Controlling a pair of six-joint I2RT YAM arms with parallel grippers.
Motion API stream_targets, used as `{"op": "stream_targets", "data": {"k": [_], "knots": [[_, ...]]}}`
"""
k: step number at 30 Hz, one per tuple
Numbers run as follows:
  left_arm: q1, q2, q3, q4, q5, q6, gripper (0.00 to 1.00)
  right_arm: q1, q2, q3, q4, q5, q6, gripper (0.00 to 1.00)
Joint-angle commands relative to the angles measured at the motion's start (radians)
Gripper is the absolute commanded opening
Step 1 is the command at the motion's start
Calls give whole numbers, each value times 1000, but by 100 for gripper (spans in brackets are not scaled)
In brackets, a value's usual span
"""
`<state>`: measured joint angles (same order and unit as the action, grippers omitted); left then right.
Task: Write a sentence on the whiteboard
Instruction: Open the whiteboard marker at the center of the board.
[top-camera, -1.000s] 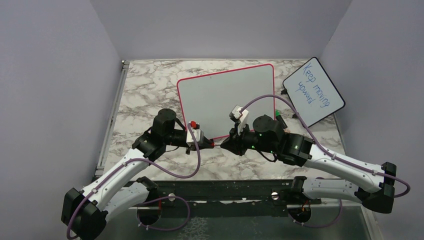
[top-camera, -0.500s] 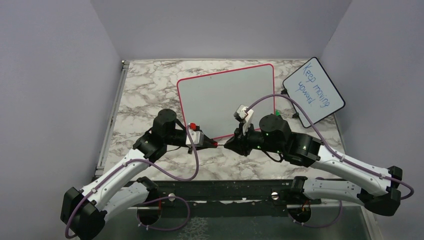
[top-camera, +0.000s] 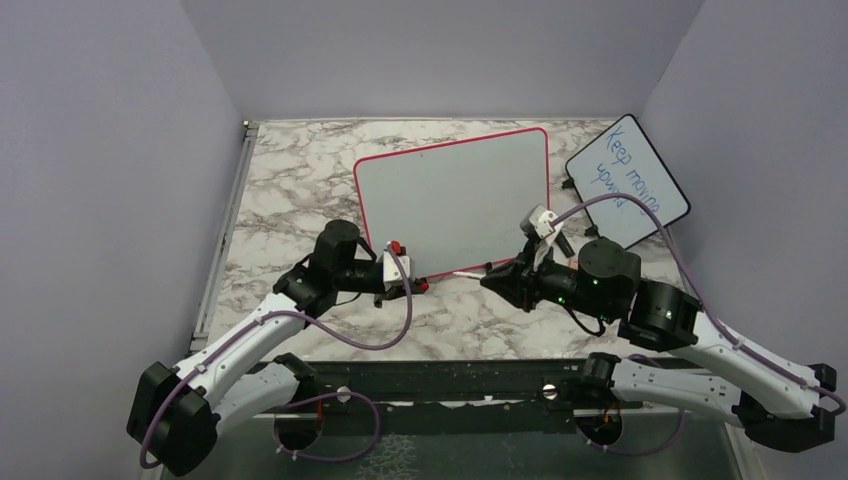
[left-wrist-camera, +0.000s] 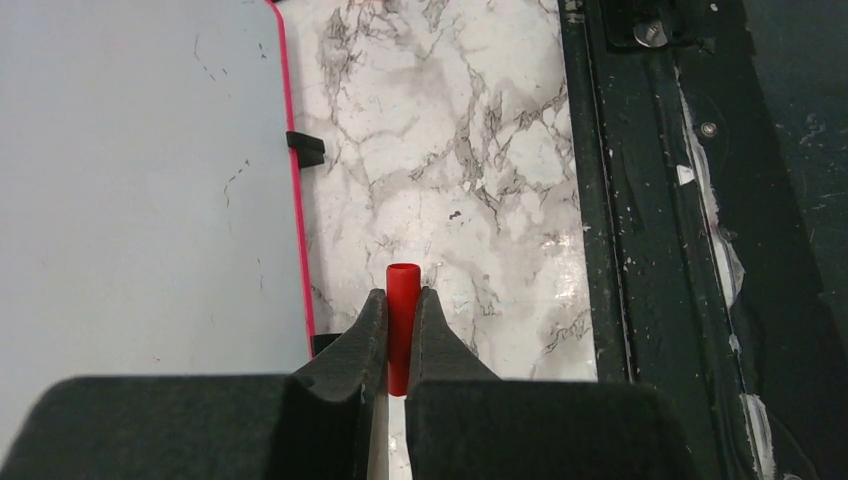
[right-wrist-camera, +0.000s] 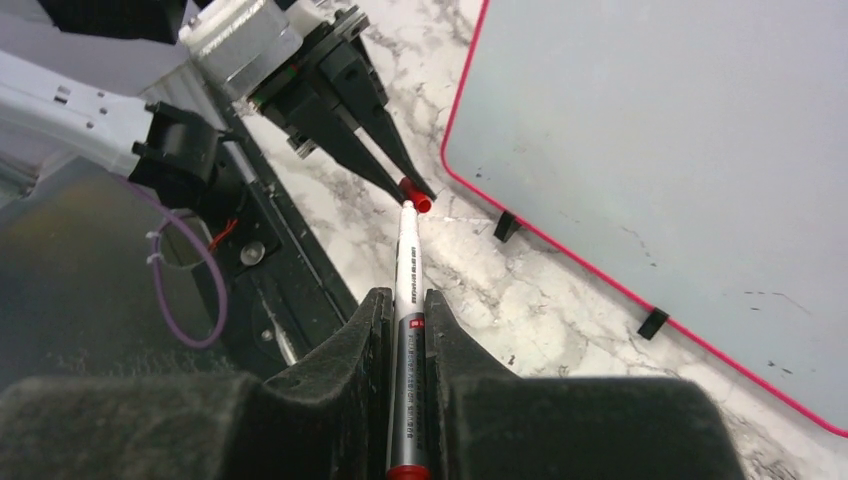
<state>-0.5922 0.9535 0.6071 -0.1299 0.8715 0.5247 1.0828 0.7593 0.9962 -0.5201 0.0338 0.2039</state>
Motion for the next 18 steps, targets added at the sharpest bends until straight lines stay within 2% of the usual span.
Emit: {"op": "stream_targets", "data": {"k": [1,6,11,18], "knots": [[-9,47,8,25,-79,-47,0,2,-23,-40,30,177,-43,1],[-76,88,51,25,-242,-163,0,2,-40,-116,93,366,-98,1],[-212,111,57,34,-472,-276,0,2,-60,-167,140,492,-143,1],[-355,282,96,62,-712,-435,0,2,-112,-253,215,643,-192,1]]}}
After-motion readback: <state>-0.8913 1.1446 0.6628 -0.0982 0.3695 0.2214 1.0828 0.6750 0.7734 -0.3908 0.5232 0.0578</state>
